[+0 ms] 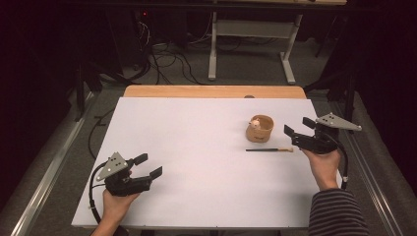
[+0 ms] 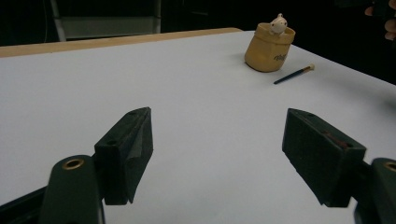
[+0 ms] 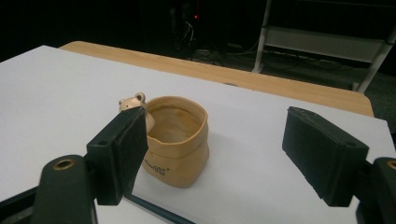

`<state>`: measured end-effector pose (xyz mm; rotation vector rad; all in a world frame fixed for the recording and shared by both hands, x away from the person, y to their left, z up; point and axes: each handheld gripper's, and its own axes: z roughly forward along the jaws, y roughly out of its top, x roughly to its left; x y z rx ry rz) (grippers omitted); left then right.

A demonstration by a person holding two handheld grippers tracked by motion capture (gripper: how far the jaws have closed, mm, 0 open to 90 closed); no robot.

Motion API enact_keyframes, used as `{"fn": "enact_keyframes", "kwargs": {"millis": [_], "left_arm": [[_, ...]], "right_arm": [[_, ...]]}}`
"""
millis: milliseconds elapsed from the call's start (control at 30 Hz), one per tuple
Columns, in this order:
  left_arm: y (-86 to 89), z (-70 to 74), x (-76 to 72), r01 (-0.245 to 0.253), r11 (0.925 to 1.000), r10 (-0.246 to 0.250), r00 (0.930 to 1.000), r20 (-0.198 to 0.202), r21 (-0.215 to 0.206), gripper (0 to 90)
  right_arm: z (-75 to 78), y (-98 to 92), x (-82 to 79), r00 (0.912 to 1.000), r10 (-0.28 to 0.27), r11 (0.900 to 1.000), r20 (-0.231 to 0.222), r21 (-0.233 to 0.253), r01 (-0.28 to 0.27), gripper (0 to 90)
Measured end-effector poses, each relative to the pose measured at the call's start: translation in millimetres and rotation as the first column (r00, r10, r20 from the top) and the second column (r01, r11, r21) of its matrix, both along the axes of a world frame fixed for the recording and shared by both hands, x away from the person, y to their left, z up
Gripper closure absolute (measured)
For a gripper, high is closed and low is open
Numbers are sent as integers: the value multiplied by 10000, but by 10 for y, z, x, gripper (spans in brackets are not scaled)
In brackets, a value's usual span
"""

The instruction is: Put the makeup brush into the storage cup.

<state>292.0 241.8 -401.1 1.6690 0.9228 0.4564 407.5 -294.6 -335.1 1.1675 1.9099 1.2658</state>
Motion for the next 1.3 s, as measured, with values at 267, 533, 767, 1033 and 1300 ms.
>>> {"fn": "enact_keyframes", "kwargs": {"millis": [267,533,767,1033,1300], "left_arm": [[2,1,0,1,10000,-1,10000,-9,-24,251],[2,0,3,16,10000,-16,10000,-27,-22,250],[3,-1,6,12,10000,-12,10000,-44,-4,250],[5,1,3,-20,10000,20,10000,-41,-54,250],[8,3,1,-36,10000,35,10000,-55,-46,250]], "right_arm": [[-2,46,92,9996,80,9999,-287,-128,-84,238],[16,70,125,9987,160,9994,-483,-301,-175,239],[74,123,165,9960,398,9965,-798,-702,-454,244],[131,187,213,9903,522,9885,-1289,-1343,-696,249],[162,233,238,9811,607,9789,-1840,-1811,-946,258]]}}
